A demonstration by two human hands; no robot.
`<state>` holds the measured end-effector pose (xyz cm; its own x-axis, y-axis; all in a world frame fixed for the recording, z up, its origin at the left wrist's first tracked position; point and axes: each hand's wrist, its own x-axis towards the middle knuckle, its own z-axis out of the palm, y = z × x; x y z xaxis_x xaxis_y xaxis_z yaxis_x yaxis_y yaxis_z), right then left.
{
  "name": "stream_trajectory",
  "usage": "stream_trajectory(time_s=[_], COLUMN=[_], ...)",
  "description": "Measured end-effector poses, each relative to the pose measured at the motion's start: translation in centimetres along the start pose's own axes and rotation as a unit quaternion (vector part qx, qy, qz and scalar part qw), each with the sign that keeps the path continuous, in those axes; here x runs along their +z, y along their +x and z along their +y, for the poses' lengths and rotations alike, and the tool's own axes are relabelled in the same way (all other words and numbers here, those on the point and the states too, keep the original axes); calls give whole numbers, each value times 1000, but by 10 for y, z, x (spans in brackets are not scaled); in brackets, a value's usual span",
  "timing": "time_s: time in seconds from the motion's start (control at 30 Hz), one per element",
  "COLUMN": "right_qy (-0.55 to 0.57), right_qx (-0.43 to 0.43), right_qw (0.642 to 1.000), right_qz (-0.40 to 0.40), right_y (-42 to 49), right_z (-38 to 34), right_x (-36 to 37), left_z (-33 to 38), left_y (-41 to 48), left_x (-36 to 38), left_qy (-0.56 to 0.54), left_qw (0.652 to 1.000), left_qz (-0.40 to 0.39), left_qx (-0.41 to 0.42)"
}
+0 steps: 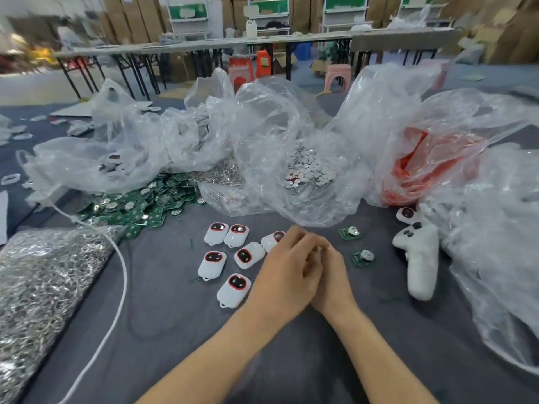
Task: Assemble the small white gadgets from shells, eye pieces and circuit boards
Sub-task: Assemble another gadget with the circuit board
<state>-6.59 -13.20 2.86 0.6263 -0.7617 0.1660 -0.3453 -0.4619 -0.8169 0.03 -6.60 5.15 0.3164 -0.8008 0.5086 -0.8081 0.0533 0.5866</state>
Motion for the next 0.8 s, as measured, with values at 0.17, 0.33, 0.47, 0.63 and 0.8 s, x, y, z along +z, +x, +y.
stream_trajectory(time_s=[0.17,0.33,0.47,0.63,0.8], right_qy=[127,188,212,273,189], right_qx=[60,110,100,101,92], right_qw=[976,947,946,932,952], right_qz=[166,238,224,213,221], right_y=[1,6,5,9,14], right_z=[1,11,14,18,20], right_x=[-8,-19,-15,-11,-6], left_z=[25,18,18,16,9], left_y=[71,137,158,185,222], left_x=[37,86,126,151,126], left_qy=[18,94,52,36,-14], left_qw=[994,953,933,950,997], left_qz=[-108,-282,-344,-309,-58], left_qx=[-5,-64,-92,-33,-46])
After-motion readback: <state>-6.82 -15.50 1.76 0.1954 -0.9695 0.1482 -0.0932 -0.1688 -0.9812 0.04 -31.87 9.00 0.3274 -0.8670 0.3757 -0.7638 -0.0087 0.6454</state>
